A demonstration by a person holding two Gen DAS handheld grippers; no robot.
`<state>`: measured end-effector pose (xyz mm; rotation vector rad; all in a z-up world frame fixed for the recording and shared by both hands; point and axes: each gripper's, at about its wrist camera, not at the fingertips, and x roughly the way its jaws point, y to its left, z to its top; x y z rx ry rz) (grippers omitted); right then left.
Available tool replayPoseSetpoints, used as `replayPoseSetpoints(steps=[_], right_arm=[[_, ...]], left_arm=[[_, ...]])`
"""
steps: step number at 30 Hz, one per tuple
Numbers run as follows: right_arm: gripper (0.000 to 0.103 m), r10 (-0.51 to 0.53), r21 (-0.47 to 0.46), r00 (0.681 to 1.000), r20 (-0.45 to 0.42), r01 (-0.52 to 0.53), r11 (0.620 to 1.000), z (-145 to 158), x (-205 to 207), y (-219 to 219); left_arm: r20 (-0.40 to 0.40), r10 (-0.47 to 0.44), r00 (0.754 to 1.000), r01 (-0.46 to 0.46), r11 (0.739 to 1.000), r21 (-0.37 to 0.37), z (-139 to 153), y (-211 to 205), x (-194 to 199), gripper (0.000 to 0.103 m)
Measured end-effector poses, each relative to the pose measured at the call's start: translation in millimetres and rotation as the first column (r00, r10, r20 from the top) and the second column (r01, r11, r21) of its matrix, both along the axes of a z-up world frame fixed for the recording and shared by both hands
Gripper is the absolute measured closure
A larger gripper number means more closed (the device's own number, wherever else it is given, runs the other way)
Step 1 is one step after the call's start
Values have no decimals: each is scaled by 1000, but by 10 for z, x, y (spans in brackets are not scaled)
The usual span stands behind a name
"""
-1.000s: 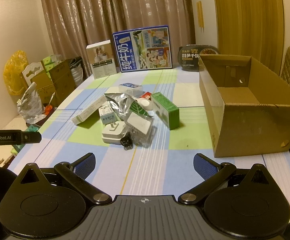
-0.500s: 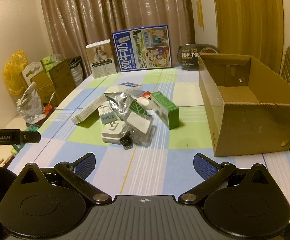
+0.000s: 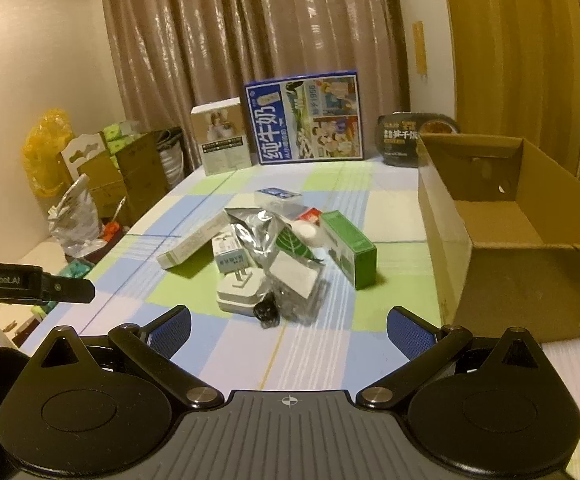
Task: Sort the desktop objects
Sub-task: 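Move both tools toward the pile of items on the table, then grasp the clear bagged white pad with the right gripper while the left gripper approaches the white plug charger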
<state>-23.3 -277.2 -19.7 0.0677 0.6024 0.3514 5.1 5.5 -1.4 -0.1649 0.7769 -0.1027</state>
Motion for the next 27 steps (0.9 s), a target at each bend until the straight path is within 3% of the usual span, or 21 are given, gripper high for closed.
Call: replayPoseSetpoints(steps=[3,8,14,21,27], right_arm=[[2,10,-18,1000,-21,-10,1000,-9,102,31],[2,-7,-21,999,-53,6,1000,-54,310,40],[2,-13,18,994,-109,15,1000,-152,618,56],[2,-33,92,986,-164,49,995,-319,998,59],[2,-38,140,979,-202,67,988,-452,1331,107]], left_arm=[[-4,-20,1000,20,1000,-24,14,11,49,2],[22,-65,998,64,997,39,62,-63,199,2],[-2,-112,994,112,991,76,28,-206,497,2],[-22,-220,975,219,953,207,-133,-547,825,2],[-33,-219,975,221,952,213,-357,-612,1111,2]])
